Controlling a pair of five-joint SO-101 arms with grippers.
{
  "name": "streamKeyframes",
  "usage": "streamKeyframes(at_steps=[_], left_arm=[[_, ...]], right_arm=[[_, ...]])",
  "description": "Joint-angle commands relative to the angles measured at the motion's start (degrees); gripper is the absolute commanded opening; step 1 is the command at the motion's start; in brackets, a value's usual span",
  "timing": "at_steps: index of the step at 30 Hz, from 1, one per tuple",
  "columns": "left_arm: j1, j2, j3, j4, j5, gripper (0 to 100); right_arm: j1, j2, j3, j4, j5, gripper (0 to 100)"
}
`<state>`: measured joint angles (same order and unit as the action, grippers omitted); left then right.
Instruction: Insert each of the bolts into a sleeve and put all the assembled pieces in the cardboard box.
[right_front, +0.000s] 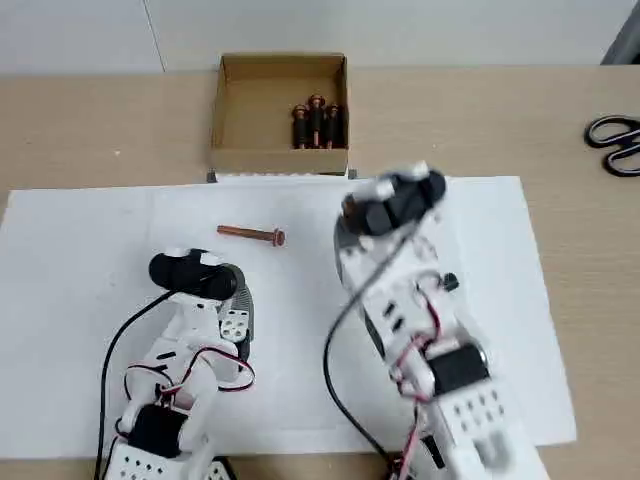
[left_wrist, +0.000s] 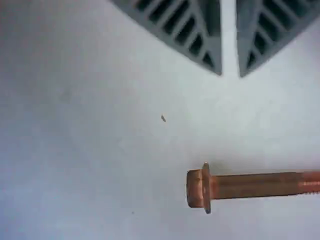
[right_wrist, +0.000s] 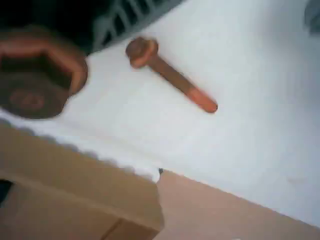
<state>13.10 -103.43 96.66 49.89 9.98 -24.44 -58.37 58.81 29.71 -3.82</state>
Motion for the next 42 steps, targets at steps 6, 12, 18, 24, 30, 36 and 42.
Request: streamKeyframes(at_steps=[6, 12, 18, 24, 30, 36, 42], left_arm=[[-0.53, -0.44, -0.31, 0.26, 0.00, 1], [-0.53, -0.44, -0.31, 0.35, 0.00, 1], [-0.53, -0.44, -0.31, 0.35, 0.00, 1], [-0.53, -0.44, -0.31, 0.35, 0.00, 1], [-0.53, -0.44, -0.31, 0.44, 0.00, 1], [-0.53, -0.44, -0.31, 0.44, 0.00, 1], [-0.53, -0.44, -0.31, 0.44, 0.00, 1]], right_arm=[[1.63, 34.24, -30.24, -4.97, -0.35, 0.2], [3.38, 55.43, -53.98, -4.97, -0.26, 0.2], [3.12, 75.21, -76.66, -4.62, -0.26, 0.2], [1.54, 88.31, -89.32, -4.53, -0.26, 0.2], [-0.92, 94.99, -93.01, -4.88, 2.29, 0.3], [-1.98, 98.86, -93.10, -4.62, 8.09, 0.4], [-2.77, 99.65, -93.10, -0.13, 12.84, 0.5]])
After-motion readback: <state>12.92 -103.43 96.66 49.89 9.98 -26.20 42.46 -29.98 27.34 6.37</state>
